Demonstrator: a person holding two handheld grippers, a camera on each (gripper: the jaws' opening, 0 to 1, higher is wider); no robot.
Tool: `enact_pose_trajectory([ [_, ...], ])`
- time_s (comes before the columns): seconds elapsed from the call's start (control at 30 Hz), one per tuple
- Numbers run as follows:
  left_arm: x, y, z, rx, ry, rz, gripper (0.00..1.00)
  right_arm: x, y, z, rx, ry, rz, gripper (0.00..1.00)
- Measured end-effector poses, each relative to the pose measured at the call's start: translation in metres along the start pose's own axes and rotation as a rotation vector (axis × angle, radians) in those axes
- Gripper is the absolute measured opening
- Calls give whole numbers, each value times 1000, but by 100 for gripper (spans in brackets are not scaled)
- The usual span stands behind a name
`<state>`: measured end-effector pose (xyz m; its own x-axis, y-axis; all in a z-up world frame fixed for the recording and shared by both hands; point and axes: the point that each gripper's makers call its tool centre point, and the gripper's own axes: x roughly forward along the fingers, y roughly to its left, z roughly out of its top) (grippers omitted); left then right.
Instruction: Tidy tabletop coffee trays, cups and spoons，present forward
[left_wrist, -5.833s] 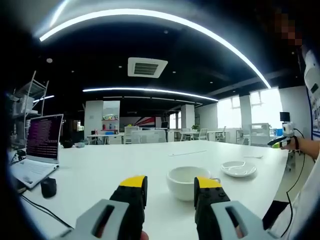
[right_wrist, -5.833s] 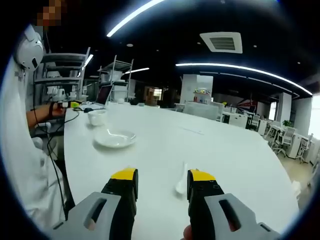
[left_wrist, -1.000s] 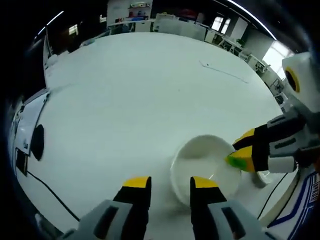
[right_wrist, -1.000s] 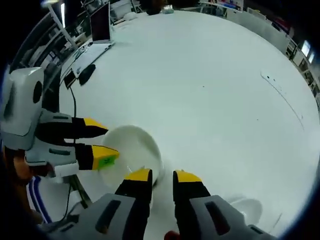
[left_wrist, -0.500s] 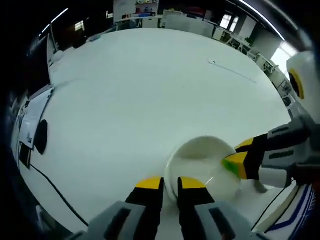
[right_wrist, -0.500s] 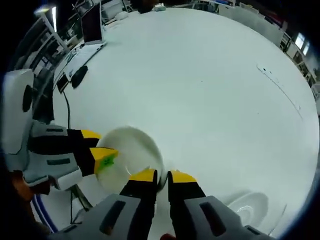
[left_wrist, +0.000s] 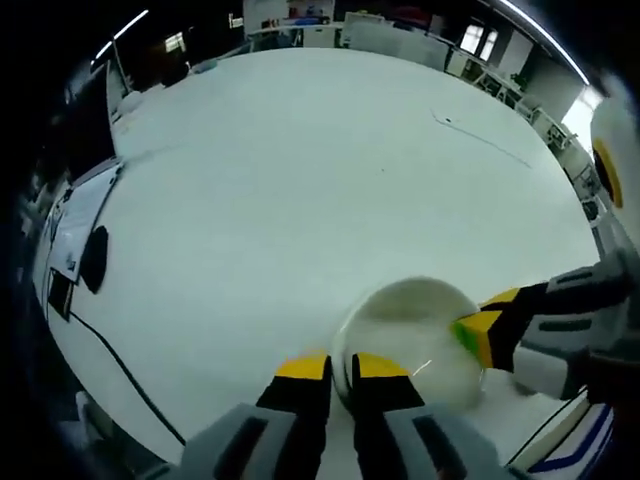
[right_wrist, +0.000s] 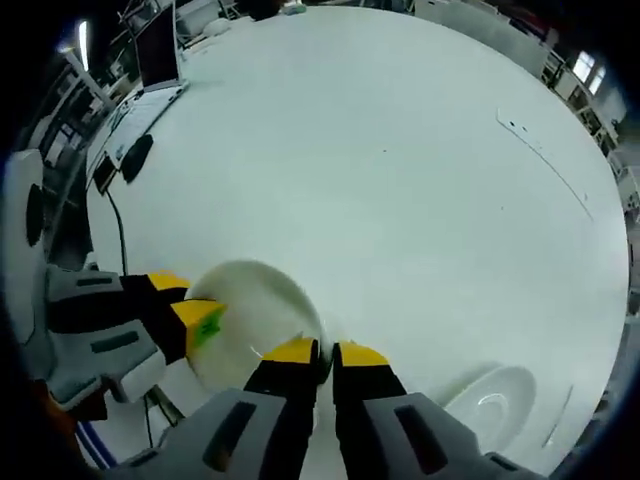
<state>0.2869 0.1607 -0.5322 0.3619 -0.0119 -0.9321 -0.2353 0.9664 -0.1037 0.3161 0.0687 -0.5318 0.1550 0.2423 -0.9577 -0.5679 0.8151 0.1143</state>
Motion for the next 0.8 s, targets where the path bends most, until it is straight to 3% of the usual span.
enact_pose_trajectory([
  [0.13, -4, -3, -8, -4, 6, -7, 9, 0, 0, 1, -4, 11, -4, 6],
  [0.37, -2, -5, 0, -15, 26, -24, 8, 0, -11, 10, 4, 37, -10, 5],
  [0.57, -7, -11, -4, -15, 41, -33, 8, -4, -11, 5, 16, 55, -4, 5],
  [0.8, -18, -24, 8, 1, 35, -50, 8, -23, -18, 1, 20, 44, -11, 5],
])
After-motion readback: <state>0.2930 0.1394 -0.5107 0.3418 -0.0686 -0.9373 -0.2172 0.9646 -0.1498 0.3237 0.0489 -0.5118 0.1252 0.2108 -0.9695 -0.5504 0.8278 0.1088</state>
